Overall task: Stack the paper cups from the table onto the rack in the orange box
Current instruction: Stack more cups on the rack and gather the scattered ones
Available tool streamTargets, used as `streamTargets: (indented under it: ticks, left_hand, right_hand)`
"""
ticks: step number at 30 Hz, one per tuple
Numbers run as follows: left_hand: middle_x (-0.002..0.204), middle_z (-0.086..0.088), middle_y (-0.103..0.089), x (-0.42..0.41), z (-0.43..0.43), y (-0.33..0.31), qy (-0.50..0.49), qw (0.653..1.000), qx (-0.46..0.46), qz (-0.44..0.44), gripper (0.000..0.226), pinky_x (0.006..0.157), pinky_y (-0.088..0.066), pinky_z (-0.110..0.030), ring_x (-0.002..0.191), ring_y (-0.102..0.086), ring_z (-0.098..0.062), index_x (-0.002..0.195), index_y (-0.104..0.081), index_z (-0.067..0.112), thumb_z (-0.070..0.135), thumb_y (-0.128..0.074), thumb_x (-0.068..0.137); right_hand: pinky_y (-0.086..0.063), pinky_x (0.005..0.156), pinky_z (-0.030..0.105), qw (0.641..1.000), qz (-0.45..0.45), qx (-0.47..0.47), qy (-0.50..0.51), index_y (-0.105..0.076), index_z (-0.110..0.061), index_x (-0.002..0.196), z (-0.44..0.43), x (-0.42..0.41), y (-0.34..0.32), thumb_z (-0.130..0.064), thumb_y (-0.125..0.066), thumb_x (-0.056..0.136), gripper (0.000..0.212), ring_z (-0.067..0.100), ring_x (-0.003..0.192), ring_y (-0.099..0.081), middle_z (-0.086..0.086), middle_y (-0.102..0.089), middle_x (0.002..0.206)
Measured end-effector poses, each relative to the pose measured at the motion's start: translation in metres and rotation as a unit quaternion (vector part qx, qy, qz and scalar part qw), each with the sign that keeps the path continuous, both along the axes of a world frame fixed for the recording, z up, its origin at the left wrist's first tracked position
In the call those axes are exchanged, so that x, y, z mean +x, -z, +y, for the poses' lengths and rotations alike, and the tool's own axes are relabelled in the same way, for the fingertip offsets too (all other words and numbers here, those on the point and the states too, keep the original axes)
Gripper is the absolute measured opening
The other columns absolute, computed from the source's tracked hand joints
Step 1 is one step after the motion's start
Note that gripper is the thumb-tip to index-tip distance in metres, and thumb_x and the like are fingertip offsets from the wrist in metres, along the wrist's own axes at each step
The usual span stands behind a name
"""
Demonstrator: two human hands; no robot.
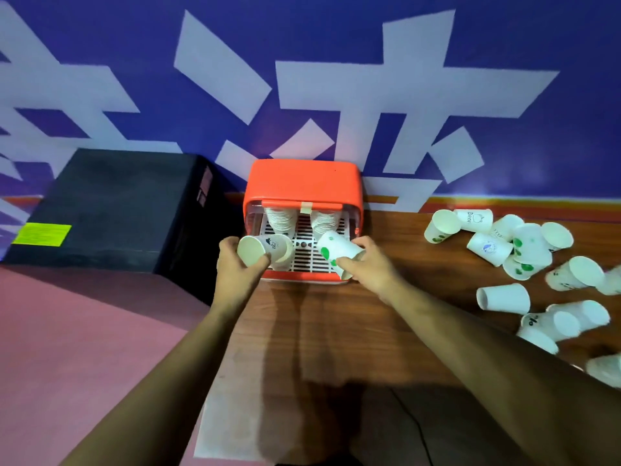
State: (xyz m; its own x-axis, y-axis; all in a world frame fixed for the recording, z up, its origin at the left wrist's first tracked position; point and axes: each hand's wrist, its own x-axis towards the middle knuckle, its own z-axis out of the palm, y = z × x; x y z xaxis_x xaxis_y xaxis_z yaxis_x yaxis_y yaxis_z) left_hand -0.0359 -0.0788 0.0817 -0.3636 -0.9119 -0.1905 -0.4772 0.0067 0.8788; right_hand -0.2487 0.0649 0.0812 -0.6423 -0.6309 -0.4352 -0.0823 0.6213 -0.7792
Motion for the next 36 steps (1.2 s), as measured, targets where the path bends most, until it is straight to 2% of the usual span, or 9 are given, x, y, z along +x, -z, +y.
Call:
streamTargets:
  ticks: [3,8,15,19,23,25,29,32,36]
  left_hand:
    - [0.116,-0.001,-0.053,-0.006,-0.02,0.007,0.054,0.995,-0.059,-0.057,0.058,0.096,-0.048,-0.039,0.114,-0.051,-0.021,0.117,-0.052,0.017,0.046,-0.073,0.071]
    - [0.128,-0.015,-0.054,-0.026,-0.039,0.031,0.146,0.973,-0.115,-0.14,0.063,0.103,-0.038,-0.038,0.122,-0.048,-0.032,0.133,-0.053,0.011,0.031,-0.079,0.079]
    - [0.148,-0.007,-0.05,-0.037,-0.053,0.066,0.23,0.961,-0.045,-0.15,0.085,0.113,-0.038,-0.037,0.135,-0.047,-0.025,0.15,-0.039,0.015,0.032,-0.083,0.078]
    - [0.146,-0.006,-0.05,-0.038,-0.059,0.072,0.246,0.962,-0.023,-0.116,0.089,0.112,-0.04,-0.038,0.133,-0.048,-0.023,0.149,-0.04,0.017,0.036,-0.086,0.075]
    - [0.148,0.001,-0.048,-0.025,-0.071,0.091,0.239,0.967,0.037,-0.076,0.105,0.115,-0.04,-0.04,0.134,-0.048,-0.013,0.151,-0.035,0.025,0.061,-0.082,0.065]
    - [0.147,0.002,-0.049,-0.017,-0.067,0.086,0.208,0.974,0.074,-0.05,0.093,0.116,-0.037,-0.035,0.136,-0.047,-0.013,0.151,-0.037,0.02,0.055,-0.073,0.073]
    - [0.122,0.011,-0.064,-0.004,-0.06,0.072,0.136,0.983,0.122,0.006,0.03,0.098,-0.041,-0.013,0.123,-0.058,-0.011,0.129,-0.06,0.019,0.031,-0.055,0.102]
    - [0.122,0.013,-0.07,0.0,-0.063,0.074,0.125,0.979,0.155,0.039,0.041,0.112,-0.042,-0.033,0.121,-0.061,-0.005,0.125,-0.066,0.025,0.053,-0.052,0.098]
    - [0.125,0.012,-0.068,-0.006,-0.064,0.074,0.113,0.978,0.168,0.045,0.035,0.109,-0.044,-0.03,0.119,-0.061,-0.004,0.128,-0.063,0.027,0.046,-0.053,0.101]
  right_hand:
    - [-0.05,0.066,0.023,1.0,0.013,-0.014,-0.004,-0.05,-0.021,0.125,-0.004,0.012,0.005,-0.023,-0.077,0.078,0.054,0.015,0.088,-0.062,0.002,-0.063,0.11]
    - [-0.055,0.092,0.044,0.999,0.043,-0.002,0.021,-0.023,-0.033,0.142,-0.009,0.019,0.008,-0.05,-0.075,0.064,0.095,0.022,0.111,-0.059,0.0,-0.054,0.131]
    - [-0.056,0.083,0.044,0.996,0.093,-0.009,0.016,-0.042,-0.025,0.12,-0.026,0.02,0.02,-0.043,-0.08,0.067,0.068,0.021,0.093,-0.067,0.002,-0.066,0.108]
    - [-0.05,0.095,0.041,0.991,0.126,-0.032,-0.014,-0.044,-0.026,0.132,-0.039,0.022,0.021,-0.039,-0.082,0.07,0.073,0.021,0.109,-0.06,0.002,-0.06,0.125]
    - [-0.043,0.106,0.039,0.981,0.165,-0.079,-0.059,-0.044,-0.018,0.139,-0.056,0.027,0.018,-0.032,-0.085,0.071,0.081,0.02,0.126,-0.049,0.004,-0.05,0.139]
    - [-0.042,0.106,0.038,0.975,0.181,-0.095,-0.084,-0.044,-0.015,0.139,-0.065,0.029,0.018,-0.032,-0.087,0.068,0.085,0.019,0.127,-0.048,0.004,-0.05,0.14]
    - [-0.039,0.105,0.037,0.962,0.219,-0.085,-0.138,-0.049,-0.01,0.134,-0.081,0.039,0.024,-0.034,-0.089,0.064,0.084,0.023,0.124,-0.048,0.006,-0.054,0.134]
    - [-0.038,0.101,0.037,0.949,0.254,-0.068,-0.176,-0.051,-0.012,0.13,-0.094,0.047,0.034,-0.039,-0.087,0.063,0.081,0.028,0.118,-0.049,0.005,-0.055,0.127]
    - [-0.037,0.1,0.035,0.941,0.269,-0.009,-0.206,-0.047,-0.018,0.136,-0.106,0.054,0.05,-0.045,-0.082,0.067,0.082,0.026,0.119,-0.043,0.001,-0.051,0.13]
